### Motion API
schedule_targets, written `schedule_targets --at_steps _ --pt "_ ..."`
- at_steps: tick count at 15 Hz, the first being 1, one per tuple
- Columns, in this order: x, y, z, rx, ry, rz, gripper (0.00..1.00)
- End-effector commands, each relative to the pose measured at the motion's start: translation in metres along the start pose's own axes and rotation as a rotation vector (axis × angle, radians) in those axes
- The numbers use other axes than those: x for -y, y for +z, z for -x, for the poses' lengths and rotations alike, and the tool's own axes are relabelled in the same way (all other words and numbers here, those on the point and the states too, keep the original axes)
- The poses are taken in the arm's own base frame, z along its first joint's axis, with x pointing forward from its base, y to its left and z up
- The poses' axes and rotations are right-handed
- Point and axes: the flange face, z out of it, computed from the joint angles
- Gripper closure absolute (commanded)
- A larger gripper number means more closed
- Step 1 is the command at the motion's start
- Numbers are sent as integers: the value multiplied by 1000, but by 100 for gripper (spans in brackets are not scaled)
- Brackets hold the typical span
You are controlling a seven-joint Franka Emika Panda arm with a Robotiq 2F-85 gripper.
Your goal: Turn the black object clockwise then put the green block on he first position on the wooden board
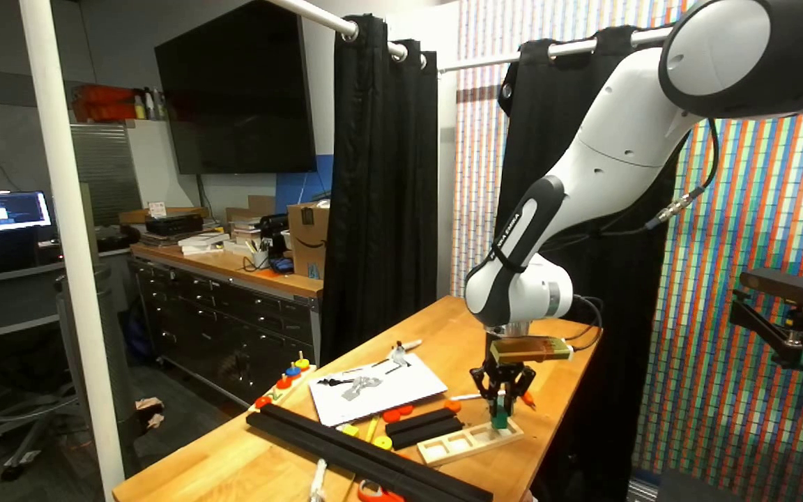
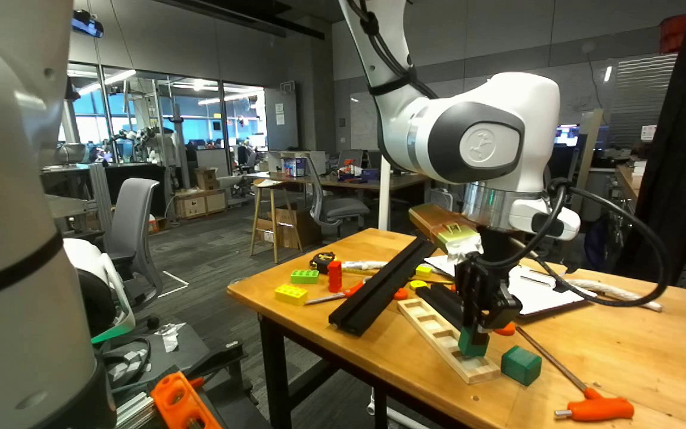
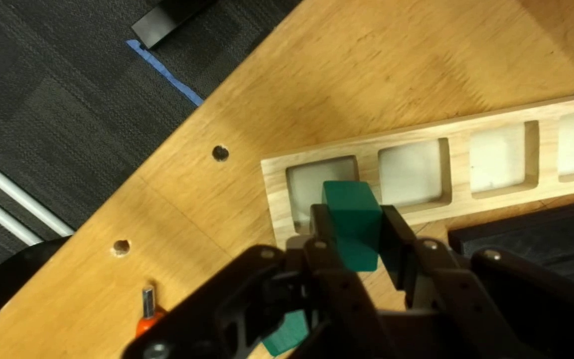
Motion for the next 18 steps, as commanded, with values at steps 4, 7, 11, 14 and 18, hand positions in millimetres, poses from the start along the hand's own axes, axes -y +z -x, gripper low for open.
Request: schedule_targets --at_steps 4,7,11,14,18 --pt "-5 -2 -6 -12 -6 -18 82" --pt "-8 -1 -6 -10 -6 -18 82" --pt "-11 1 -7 -5 -6 -17 82" --pt "-11 3 -8 -2 -6 -16 82" --pt "-12 7 -7 6 -6 -13 82"
